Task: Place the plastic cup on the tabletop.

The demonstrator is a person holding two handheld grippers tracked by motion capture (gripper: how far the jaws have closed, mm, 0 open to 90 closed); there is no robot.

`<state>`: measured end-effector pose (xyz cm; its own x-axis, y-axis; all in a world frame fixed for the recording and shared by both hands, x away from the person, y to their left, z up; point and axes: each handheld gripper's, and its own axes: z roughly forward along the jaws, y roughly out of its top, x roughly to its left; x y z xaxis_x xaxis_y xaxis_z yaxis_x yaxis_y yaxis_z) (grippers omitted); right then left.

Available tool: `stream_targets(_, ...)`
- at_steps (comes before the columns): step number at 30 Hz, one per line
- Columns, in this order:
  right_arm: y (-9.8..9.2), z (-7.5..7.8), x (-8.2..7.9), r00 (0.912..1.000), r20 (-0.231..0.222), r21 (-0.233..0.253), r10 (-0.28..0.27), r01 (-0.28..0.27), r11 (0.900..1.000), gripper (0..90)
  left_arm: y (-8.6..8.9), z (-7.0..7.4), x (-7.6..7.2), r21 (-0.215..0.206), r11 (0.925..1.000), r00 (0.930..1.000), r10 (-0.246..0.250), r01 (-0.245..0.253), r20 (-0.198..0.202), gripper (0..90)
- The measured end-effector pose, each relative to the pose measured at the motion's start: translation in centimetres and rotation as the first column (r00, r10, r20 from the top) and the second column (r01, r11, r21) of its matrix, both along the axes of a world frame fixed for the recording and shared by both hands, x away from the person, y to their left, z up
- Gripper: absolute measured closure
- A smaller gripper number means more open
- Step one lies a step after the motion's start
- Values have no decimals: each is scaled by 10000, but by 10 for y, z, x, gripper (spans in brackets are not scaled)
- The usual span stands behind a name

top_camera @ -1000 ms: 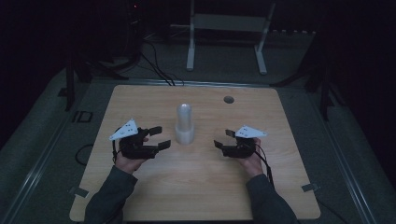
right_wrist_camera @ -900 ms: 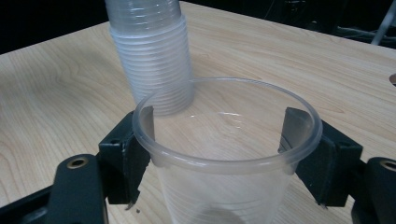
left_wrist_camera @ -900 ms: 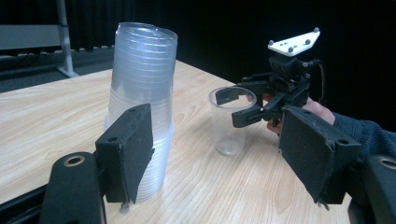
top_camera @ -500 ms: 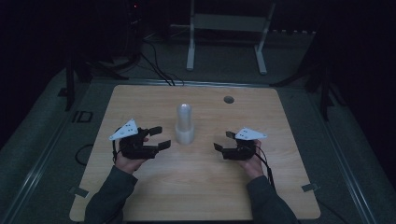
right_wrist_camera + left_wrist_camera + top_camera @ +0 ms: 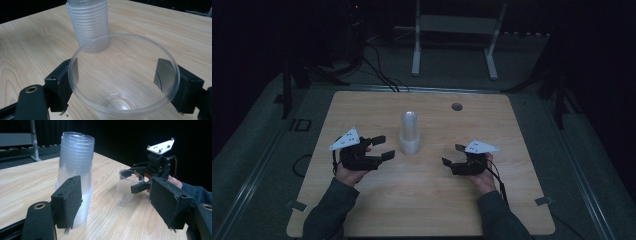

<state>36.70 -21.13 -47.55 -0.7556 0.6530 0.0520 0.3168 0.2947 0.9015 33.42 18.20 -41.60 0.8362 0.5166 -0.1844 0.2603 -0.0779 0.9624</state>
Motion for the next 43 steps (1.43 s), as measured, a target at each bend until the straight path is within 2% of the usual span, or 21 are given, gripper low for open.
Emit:
stream_targets(9,1,-3,-2,9995,-306,-155,29,-34,9999,135,0,0,0,-10,10000,10000,0,0,2,264)
stream_targets(21,-3,-6,-7,9990,-435,-319,-79,66,9995,132,0,0,0,26,10000,10000,-16,16,-1,264)
stream_targets(30,-10,-6,-14,9987,-485,-276,-152,139,9995,131,0,-1,0,25,10000,10000,-5,5,-3,264)
stream_targets(43,-10,-6,-17,9989,-451,-248,-127,115,9996,130,2,0,0,-32,10000,10000,58,-58,22,263)
